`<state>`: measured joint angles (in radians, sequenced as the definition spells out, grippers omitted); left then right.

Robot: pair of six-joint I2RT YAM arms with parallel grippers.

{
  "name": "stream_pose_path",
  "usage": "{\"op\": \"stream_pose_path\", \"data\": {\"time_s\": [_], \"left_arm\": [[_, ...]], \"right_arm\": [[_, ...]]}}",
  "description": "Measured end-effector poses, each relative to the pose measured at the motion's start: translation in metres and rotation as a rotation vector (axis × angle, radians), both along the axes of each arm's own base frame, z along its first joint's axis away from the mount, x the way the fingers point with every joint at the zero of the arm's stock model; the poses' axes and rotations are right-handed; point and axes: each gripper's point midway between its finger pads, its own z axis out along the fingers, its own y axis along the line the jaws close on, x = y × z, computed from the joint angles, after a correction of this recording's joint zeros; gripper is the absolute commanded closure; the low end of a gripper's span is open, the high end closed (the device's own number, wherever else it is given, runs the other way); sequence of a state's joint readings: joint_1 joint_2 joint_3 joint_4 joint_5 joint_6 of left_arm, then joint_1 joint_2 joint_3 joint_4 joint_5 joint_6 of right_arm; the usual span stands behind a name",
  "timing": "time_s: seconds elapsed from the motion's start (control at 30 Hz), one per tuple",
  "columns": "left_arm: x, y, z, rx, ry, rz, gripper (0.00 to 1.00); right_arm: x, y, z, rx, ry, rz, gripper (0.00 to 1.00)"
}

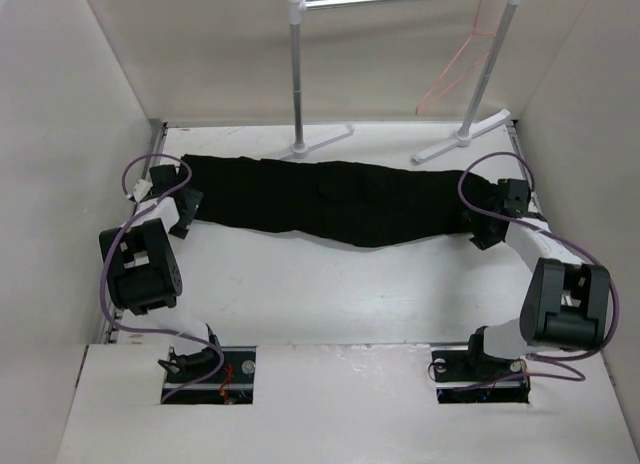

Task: Place the trousers on the hanger
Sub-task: Fold the trousers at the center of the board.

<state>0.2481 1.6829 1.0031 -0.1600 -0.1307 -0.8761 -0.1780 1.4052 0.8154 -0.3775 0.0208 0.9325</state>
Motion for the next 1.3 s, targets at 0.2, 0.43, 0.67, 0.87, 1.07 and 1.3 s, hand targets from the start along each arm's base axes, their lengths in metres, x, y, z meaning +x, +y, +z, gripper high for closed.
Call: {"op": "stream_pose_path", "data": {"time_s": [0.2, 0.43, 0.67, 0.87, 1.07, 1.3], "left_arm": [[0.034, 0.004, -0.009, -0.018, -0.065, 0.002, 0.33], [0.065, 0.01, -0.012, -0.02, -0.125, 0.009, 0.68], [0.072, 0.011, -0.018, -0.023, -0.11, 0.012, 0.96], [0.028, 0.028, -0.005, 0.018, -0.018, 0.068, 0.98], [-0.042, 0.058, 0.031, 0.091, 0.037, 0.168, 0.97], [-0.108, 0.054, 0.013, 0.17, 0.213, 0.171, 0.76]], "right_arm": [[0.011, -0.009, -0.035, 0.041, 0.069, -0.04, 0.46], [0.036, -0.017, -0.043, 0.081, 0.043, -0.093, 0.9], [0.033, -0.021, -0.041, 0.069, 0.049, -0.127, 1.0], [0.024, -0.026, -0.007, 0.016, -0.021, -0.148, 1.0], [-0.016, -0.014, 0.001, 0.038, -0.06, -0.132, 1.0], [-0.079, -0.015, -0.013, 0.075, -0.025, -0.181, 0.96]]}}
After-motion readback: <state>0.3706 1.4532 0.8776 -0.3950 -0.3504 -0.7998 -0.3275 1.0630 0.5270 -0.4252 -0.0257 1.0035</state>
